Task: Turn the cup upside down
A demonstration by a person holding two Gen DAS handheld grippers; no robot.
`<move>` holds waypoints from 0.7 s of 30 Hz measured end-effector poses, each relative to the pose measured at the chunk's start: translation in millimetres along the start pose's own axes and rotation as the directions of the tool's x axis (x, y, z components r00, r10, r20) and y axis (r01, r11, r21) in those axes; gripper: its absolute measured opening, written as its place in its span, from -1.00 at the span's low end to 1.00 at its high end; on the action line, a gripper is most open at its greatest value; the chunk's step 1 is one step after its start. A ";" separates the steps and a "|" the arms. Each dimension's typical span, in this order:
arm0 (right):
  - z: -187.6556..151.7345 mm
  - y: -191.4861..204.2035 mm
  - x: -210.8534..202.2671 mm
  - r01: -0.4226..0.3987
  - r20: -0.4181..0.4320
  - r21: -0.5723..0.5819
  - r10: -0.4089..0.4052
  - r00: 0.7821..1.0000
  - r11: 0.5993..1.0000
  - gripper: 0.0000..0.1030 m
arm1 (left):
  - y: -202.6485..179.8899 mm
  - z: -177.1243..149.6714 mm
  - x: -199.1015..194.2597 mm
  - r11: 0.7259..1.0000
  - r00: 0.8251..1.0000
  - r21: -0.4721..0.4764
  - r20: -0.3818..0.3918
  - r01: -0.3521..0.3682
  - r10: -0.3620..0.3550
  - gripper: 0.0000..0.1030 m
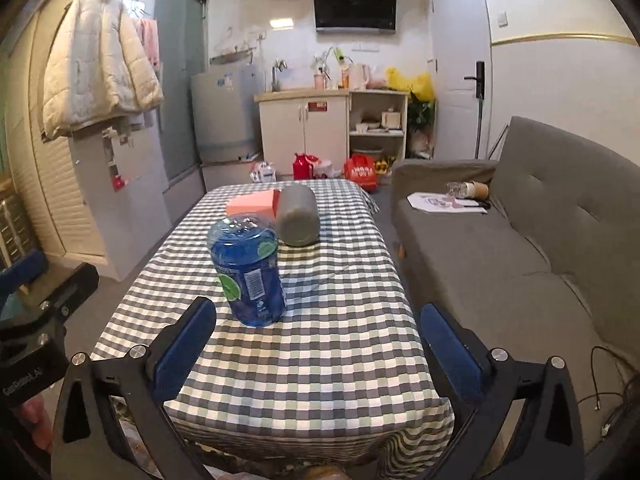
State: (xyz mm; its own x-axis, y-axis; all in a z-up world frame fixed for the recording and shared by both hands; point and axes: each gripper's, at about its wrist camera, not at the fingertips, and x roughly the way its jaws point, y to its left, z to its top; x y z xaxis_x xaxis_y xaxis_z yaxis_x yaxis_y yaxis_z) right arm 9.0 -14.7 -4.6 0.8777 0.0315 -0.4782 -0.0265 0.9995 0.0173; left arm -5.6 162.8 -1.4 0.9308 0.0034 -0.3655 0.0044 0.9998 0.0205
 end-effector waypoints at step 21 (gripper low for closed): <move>-4.8 0.7 -16.4 0.014 0.064 -0.016 -0.013 0.998 1.000 0.99 | -2.1 -9.7 -6.9 1.000 1.000 0.011 -0.004 -0.006 0.006 1.00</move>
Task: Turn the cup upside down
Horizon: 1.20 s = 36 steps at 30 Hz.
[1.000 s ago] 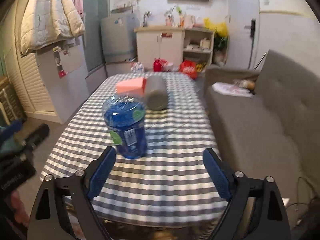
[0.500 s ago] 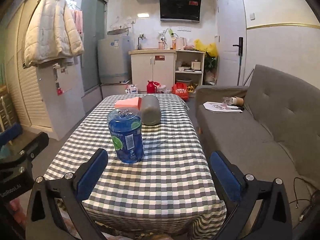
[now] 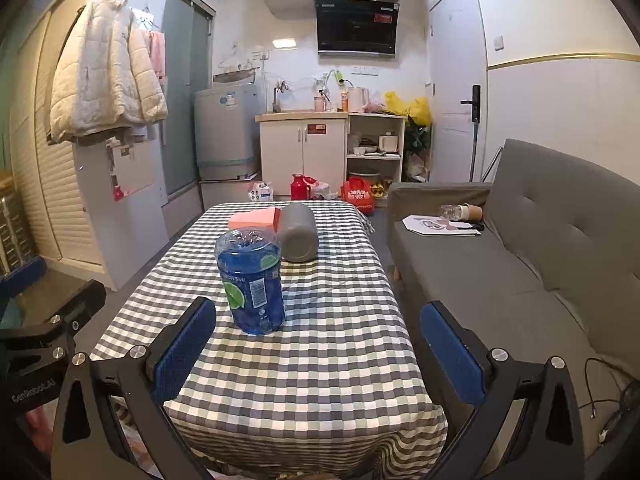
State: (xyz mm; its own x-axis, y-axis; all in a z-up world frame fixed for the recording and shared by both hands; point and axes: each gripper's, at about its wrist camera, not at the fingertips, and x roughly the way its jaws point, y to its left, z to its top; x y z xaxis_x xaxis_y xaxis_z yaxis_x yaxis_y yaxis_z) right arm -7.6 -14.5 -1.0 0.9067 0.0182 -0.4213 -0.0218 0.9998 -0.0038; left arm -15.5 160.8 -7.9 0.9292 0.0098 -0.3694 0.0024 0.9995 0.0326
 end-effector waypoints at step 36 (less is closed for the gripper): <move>-1.7 0.3 0.7 -0.002 -0.006 -0.005 0.001 1.000 1.000 0.99 | 9.6 -1.2 2.8 0.999 1.000 -0.033 -0.024 -0.001 0.001 1.00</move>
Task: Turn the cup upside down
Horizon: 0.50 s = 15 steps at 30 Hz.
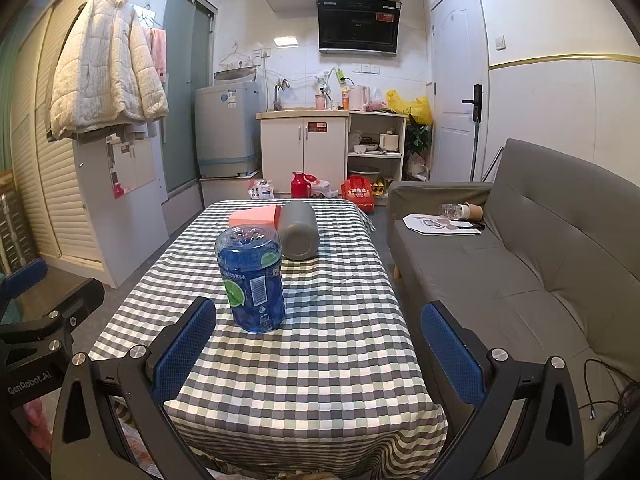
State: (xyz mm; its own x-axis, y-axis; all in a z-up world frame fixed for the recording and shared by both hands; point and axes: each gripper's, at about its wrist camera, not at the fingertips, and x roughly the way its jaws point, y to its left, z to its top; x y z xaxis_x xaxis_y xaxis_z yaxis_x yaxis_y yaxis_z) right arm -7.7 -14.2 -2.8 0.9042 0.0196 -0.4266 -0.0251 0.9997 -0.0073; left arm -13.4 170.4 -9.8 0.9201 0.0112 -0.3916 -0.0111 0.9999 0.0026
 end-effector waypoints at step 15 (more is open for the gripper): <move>-2.6 2.4 2.7 0.005 -0.001 -0.014 -0.005 1.000 1.000 0.99 | 1.8 1.1 -1.7 1.000 1.000 0.002 0.001 -0.008 0.008 1.00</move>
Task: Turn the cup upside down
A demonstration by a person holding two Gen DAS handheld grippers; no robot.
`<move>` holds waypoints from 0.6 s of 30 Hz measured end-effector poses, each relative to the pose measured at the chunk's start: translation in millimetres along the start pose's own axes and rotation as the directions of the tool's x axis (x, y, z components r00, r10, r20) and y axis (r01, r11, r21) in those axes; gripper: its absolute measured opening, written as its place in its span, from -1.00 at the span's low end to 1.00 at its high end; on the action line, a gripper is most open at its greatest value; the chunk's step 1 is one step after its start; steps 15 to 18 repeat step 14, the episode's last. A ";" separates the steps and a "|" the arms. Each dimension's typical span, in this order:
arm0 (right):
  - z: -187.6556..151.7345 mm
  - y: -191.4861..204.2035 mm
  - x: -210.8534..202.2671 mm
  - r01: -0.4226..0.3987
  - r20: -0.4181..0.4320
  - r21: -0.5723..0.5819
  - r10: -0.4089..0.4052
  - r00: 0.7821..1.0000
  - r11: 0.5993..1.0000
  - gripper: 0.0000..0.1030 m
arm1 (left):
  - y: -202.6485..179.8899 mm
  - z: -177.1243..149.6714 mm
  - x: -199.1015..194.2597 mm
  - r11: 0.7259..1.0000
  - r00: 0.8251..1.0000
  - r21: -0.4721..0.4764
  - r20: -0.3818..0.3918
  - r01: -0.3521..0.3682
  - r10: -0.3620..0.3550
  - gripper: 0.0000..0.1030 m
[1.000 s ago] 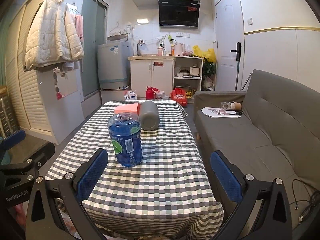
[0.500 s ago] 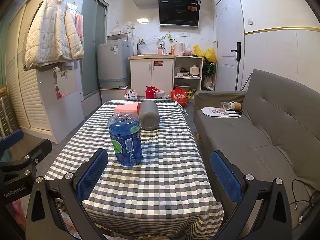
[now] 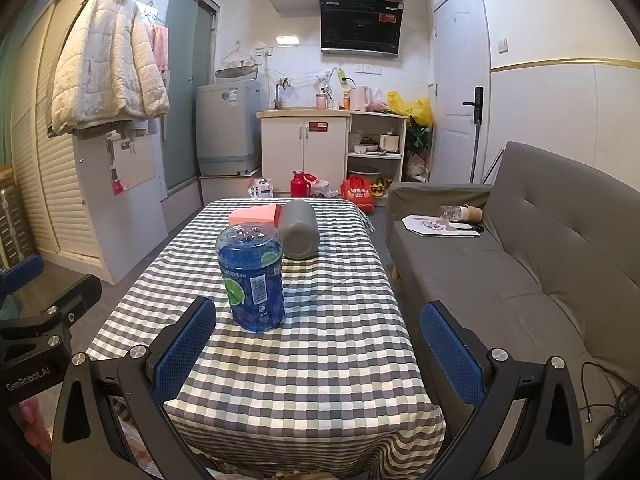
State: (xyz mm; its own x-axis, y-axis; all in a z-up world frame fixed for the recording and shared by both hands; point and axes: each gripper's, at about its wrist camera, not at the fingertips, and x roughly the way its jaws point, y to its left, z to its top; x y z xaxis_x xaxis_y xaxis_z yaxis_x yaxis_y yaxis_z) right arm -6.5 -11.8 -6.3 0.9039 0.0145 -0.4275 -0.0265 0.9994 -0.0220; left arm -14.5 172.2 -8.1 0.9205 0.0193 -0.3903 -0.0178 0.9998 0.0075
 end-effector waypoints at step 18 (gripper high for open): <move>1.2 1.0 -0.8 0.002 -0.002 -0.004 -0.002 1.000 1.000 0.99 | 1.8 2.4 -1.8 1.000 1.000 0.003 0.012 0.002 -0.002 1.00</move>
